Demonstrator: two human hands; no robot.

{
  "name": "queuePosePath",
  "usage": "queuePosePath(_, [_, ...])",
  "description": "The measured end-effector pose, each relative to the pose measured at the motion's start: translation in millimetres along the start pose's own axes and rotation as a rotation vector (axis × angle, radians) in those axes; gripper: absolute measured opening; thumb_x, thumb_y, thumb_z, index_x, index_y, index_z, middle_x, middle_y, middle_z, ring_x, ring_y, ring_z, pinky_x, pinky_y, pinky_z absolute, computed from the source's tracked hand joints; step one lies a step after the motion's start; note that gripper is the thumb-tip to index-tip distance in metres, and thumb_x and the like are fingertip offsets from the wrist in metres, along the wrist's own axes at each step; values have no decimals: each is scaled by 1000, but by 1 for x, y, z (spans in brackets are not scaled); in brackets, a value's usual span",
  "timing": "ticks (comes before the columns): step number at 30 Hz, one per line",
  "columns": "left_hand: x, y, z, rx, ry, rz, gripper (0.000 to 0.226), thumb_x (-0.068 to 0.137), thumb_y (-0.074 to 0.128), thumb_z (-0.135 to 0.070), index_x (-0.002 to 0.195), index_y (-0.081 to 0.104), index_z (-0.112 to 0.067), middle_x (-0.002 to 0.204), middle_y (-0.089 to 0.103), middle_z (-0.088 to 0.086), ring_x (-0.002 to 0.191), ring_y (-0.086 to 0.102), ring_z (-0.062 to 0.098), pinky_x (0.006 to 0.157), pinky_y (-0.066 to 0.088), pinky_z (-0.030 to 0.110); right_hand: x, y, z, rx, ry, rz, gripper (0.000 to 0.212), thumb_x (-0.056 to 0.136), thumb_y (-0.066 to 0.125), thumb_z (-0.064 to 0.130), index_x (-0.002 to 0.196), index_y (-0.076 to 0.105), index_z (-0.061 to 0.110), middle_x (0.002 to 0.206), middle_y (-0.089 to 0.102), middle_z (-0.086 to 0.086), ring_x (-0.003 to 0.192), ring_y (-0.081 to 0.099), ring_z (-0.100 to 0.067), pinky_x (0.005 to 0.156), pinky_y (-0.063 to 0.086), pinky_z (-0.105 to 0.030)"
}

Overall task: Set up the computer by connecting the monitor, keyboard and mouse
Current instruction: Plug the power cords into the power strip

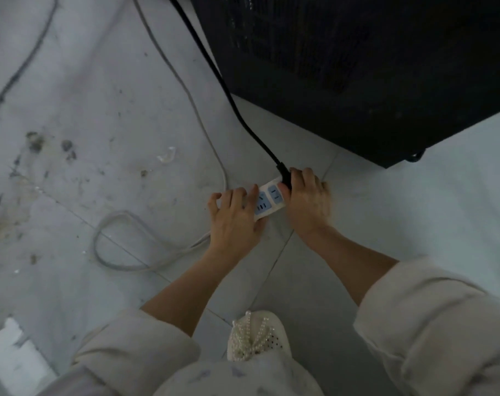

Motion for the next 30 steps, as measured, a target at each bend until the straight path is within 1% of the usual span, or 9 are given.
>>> queuePosePath(4, [21,-16,-9,-192,-139,0,42,77,62,-47,103,70,-14,104,63,7,97,58,31,89,35,44,-22,-1,-9,59,-57,171,57,94,49,13,144,26,0,136,41,-20,113,49,-35,91,39,-41])
queuePosePath(7, [42,-24,-19,-458,-396,117,38,84,57,-54,108,69,-27,114,60,-2,113,47,22,98,25,36,-34,-12,-22,-27,-166,111,66,86,56,10,146,27,7,131,46,-16,109,51,-35,85,42,-40])
queuePosePath(12, [65,-10,-18,-723,-595,314,38,72,59,-62,93,71,-33,90,70,-5,94,62,18,93,46,43,-23,-17,-26,-125,-211,254,67,93,40,18,150,6,18,137,33,-8,118,39,-28,92,34,-35])
queuePosePath(17, [81,-16,-15,-599,-572,481,23,80,65,-47,66,58,-30,85,66,-3,91,62,19,82,43,31,-16,-14,-29,-115,-288,222,82,58,79,13,134,49,6,97,59,-11,79,59,-29,63,47,-34])
queuePosePath(19, [86,-21,-16,-539,-561,525,25,81,65,-46,64,53,-32,89,65,-2,92,58,18,77,37,29,-17,-11,-31,-91,-283,278,83,77,65,14,148,23,11,114,51,-11,99,52,-29,78,43,-36])
queuePosePath(21, [88,-23,-17,-509,-571,534,24,81,64,-47,66,51,-33,95,65,-1,97,57,20,87,41,33,-18,-10,-33,-118,-223,389,80,89,46,14,150,-6,21,130,37,-9,117,39,-27,91,35,-35])
queuePosePath(23, [86,-24,-17,-480,-586,545,24,80,62,-50,68,50,-34,100,65,0,102,57,22,96,41,40,-18,-11,-33,-111,-173,447,82,90,43,13,148,-14,27,135,33,-8,121,35,-26,93,33,-35])
queuePosePath(26, [83,-26,-18,-451,-583,558,27,74,57,-61,80,56,-35,105,64,0,108,55,24,97,40,41,-17,-18,-36,-65,-151,509,82,91,42,14,147,-15,33,137,36,-9,121,37,-27,94,34,-38])
queuePosePath(30, [59,-33,-30,-403,-693,445,56,81,57,-56,126,45,-25,130,47,4,122,44,26,102,34,43,-25,-30,-53,-54,-107,535,66,93,39,16,150,7,20,140,35,-10,126,36,-28,99,34,-39])
Point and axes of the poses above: each hand's wrist, its own x-axis towards the middle knuckle, its own y-axis out of the palm, z = x × y, the point moved 2 cm from there along x, towards the middle knuckle
